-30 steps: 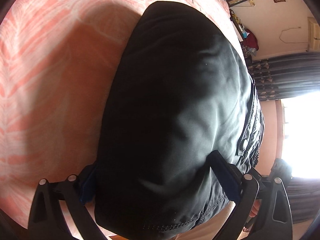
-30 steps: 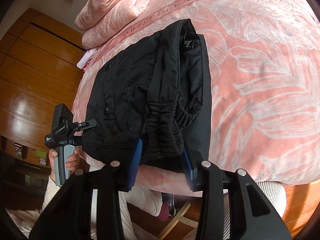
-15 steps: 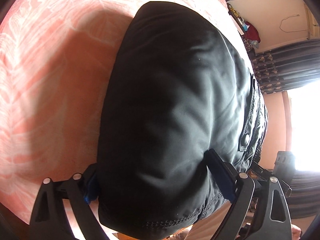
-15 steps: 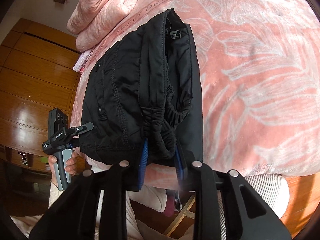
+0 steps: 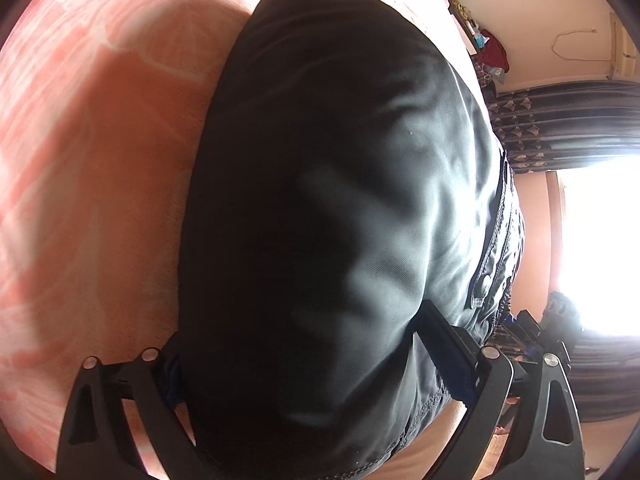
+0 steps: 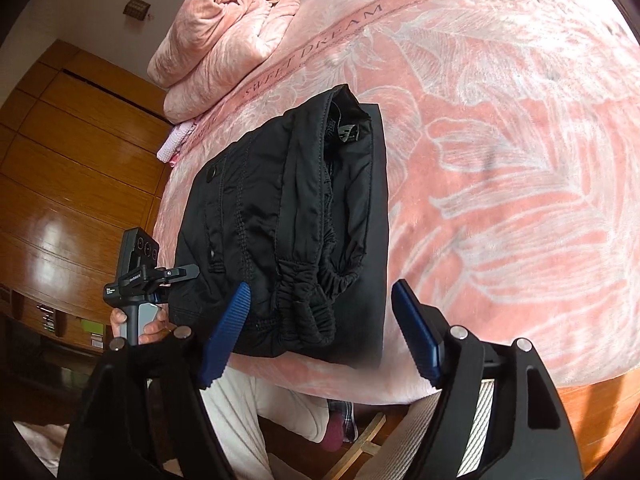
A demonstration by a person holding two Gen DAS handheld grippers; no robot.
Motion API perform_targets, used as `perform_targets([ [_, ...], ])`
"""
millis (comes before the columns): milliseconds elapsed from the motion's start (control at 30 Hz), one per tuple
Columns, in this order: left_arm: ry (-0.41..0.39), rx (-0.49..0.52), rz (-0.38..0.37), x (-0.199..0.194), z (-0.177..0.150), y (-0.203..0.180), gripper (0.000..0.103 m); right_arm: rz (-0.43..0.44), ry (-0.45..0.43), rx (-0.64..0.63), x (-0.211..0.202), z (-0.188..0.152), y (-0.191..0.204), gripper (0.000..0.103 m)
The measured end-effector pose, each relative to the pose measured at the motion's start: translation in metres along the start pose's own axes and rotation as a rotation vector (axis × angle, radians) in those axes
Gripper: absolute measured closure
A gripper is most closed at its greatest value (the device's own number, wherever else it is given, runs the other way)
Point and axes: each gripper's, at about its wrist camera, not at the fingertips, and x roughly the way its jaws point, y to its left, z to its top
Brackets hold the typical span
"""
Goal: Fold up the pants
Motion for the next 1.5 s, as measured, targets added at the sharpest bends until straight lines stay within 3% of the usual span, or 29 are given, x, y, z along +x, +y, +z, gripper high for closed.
perform_targets([
  [167, 0.02, 0.01, -0.017, 0.005, 0.004, -0.002, 0.005, 0.099, 0.026, 0.07, 0.01, 0.012, -0.025, 0.018],
  [300, 0.033, 0.014, -0.032, 0.012, 0.008, -0.009, 0.004, 0.071, 0.067, 0.073, 0.024, 0.017, -0.032, 0.017],
  [667, 0.077, 0.037, -0.046, 0.009, 0.012, 0.004, 0.003, 0.163, 0.145, 0.029, 0.056, 0.023, -0.024, 0.012],
  [867, 0.102, 0.042, -0.071, 0.012, 0.022, 0.008, 0.003, 0.256, 0.167, 0.052, 0.074, 0.028, -0.027, 0.018],
  [967, 0.094, 0.039, -0.062, 0.011, 0.024, 0.006, 0.005, 0.274, 0.153, 0.064, 0.067, 0.027, -0.031, 0.04],
  [1033, 0.075, 0.058, -0.045, 0.01, 0.022, 0.0, 0.009, 0.29, 0.133, 0.058, 0.06, 0.025, -0.031, 0.055],
  [1133, 0.029, 0.067, -0.021, 0.002, 0.021, -0.007, 0.025, 0.264, 0.097, 0.028, 0.05, 0.022, -0.019, 0.061],
  [1200, -0.007, 0.07, -0.032, -0.008, 0.02, -0.009, 0.046, 0.249, 0.074, -0.008, 0.042, 0.021, -0.006, 0.063],
  [1267, -0.03, 0.071, -0.039, -0.016, 0.02, -0.012, 0.055, 0.234, 0.055, -0.06, 0.033, 0.02, 0.009, 0.065],
  [1367, -0.064, 0.08, -0.033, -0.026, 0.019, -0.019, 0.063, 0.214, 0.031, -0.119, 0.019, 0.024, 0.03, 0.067],
  [1500, -0.117, 0.088, -0.096, -0.038, 0.023, -0.029, 0.067, 0.203, -0.015, -0.161, -0.001, 0.039, 0.043, 0.067],
])
